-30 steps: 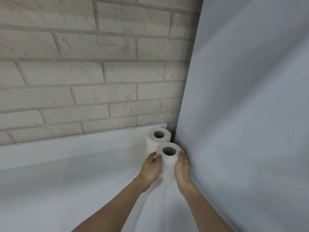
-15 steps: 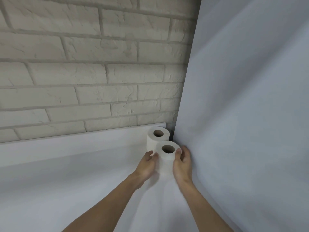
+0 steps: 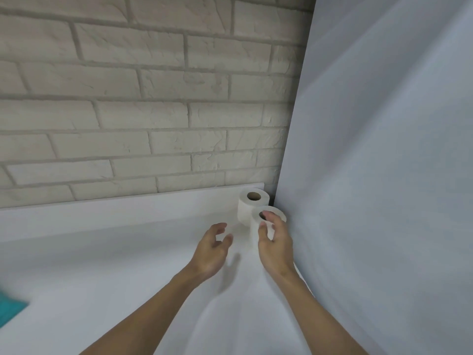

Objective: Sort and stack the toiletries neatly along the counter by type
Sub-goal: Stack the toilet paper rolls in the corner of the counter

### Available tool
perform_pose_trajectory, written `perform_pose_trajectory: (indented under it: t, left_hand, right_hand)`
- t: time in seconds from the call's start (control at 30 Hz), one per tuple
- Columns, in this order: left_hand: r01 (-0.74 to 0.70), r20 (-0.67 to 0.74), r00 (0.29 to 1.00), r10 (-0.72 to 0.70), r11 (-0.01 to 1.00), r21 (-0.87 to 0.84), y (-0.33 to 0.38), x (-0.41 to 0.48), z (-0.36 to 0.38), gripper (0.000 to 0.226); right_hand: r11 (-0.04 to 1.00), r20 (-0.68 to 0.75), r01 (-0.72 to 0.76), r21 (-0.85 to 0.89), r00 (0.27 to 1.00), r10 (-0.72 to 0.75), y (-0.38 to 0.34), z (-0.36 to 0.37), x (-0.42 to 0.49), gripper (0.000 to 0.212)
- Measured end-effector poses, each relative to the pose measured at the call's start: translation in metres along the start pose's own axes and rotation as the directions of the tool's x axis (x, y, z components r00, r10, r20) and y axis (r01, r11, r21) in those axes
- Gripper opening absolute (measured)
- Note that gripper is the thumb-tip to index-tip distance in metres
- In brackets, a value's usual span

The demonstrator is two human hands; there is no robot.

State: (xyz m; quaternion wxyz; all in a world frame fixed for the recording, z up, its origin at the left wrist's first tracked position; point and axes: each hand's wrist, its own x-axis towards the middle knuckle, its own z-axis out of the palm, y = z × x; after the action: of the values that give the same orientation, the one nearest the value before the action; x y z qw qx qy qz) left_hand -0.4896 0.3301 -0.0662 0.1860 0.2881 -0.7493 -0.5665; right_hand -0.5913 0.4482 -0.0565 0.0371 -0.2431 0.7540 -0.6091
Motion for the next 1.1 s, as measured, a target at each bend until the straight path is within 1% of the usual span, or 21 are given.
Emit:
perform_pose_trajectory:
  t: [0.1,0.2,0.33,0.47,0.6,0.8,0.9,1.0,1.1]
  left_hand:
    - [-0.038,-0.043,0.998,0.040,0.998,0.046,-0.006,-0.016,-0.019,0.042]
    - [-0.077,-0.084,0.993,0.086,0.991,0.113,-0.010,-0.031,-0.041,0.044]
    - [-0.110,-0.138,0.981,0.136,0.978,0.178,-0.018,-0.050,-0.076,0.044]
    - [-0.133,-0.204,0.959,0.198,0.947,0.291,-0.026,-0.067,-0.120,0.045]
    - [-0.086,-0.266,0.942,0.204,0.915,0.394,-0.043,-0.086,-0.170,0.047]
    - [0.010,-0.344,0.914,0.216,0.835,0.550,-0.068,-0.107,-0.250,0.049]
    - [0.093,-0.382,0.906,0.184,0.794,0.601,-0.081,-0.116,-0.292,0.051]
    - [0.172,-0.422,0.894,0.148,0.758,0.629,-0.094,-0.128,-0.331,0.054]
    - [0.252,-0.452,0.886,0.107,0.707,0.661,-0.109,-0.141,-0.373,0.056]
  right_hand:
    - [0.999,0.135,0.024,-0.028,0.991,-0.020,-0.011,0.013,-0.018,0.031]
    - [0.996,0.229,0.076,-0.055,0.972,-0.062,-0.023,0.030,-0.032,0.030]
    - [0.988,0.331,0.146,-0.058,0.936,-0.119,-0.039,0.059,-0.051,0.030]
    - [0.974,0.406,0.217,-0.070,0.898,-0.170,-0.059,0.091,-0.068,0.028]
    - [0.956,0.504,0.282,-0.076,0.839,-0.207,-0.076,0.129,-0.088,0.030]
    - [0.907,0.627,0.405,-0.111,0.737,-0.252,-0.103,0.195,-0.115,0.031]
    - [0.879,0.708,0.460,-0.123,0.662,-0.247,-0.122,0.227,-0.129,0.032]
    - [0.825,0.770,0.549,-0.133,0.581,-0.263,-0.139,0.257,-0.143,0.034]
    - [0.774,0.795,0.621,-0.126,0.530,-0.296,-0.157,0.290,-0.159,0.035]
